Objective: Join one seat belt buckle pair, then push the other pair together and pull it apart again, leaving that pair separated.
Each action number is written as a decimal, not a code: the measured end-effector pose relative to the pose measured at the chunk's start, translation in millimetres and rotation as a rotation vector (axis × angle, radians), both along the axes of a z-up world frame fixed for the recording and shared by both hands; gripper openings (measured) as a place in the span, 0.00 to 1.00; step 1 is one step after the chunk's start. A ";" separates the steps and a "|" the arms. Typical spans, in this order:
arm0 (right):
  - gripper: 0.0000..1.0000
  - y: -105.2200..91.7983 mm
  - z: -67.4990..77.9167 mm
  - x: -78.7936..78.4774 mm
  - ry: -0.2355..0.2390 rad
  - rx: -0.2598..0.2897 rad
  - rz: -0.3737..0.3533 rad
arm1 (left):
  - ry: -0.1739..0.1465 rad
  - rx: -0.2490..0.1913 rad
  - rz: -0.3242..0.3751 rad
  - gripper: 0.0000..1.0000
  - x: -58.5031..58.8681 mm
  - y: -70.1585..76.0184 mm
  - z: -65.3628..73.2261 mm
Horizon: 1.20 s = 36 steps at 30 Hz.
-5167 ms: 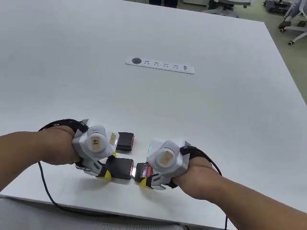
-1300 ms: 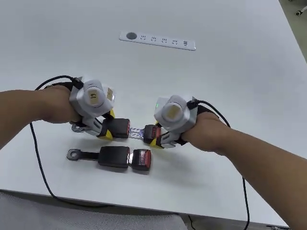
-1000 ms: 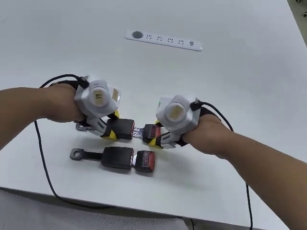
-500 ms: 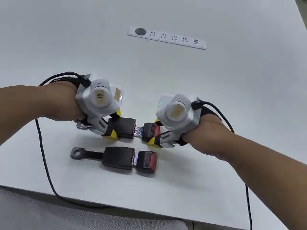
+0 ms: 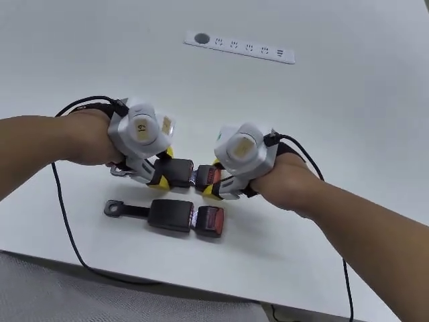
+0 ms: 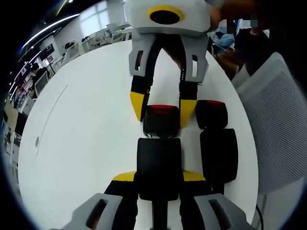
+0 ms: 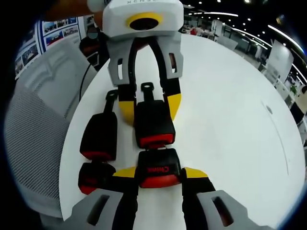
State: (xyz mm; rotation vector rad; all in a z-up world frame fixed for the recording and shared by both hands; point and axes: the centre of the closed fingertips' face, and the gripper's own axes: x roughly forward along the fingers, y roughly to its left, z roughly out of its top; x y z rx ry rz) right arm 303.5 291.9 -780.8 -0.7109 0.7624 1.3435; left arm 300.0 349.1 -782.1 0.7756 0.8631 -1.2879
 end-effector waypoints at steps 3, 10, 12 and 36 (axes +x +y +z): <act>0.31 -0.2 -0.4 0.7 -0.004 0.006 -0.005 | -0.003 0.002 -0.002 0.33 -0.8 -0.8 0.7; 0.32 -2.8 1.0 -0.7 -0.010 0.024 -0.017 | -0.005 0.005 0.001 0.33 -0.9 -0.9 0.4; 0.32 -6.9 0.8 0.8 -0.013 0.021 -0.018 | -0.003 0.005 0.001 0.33 -0.3 -0.3 -0.2; 0.33 -123.2 2.5 -3.0 -0.021 -0.045 -0.113 | 0.001 0.027 0.016 0.33 -0.3 -1.0 0.0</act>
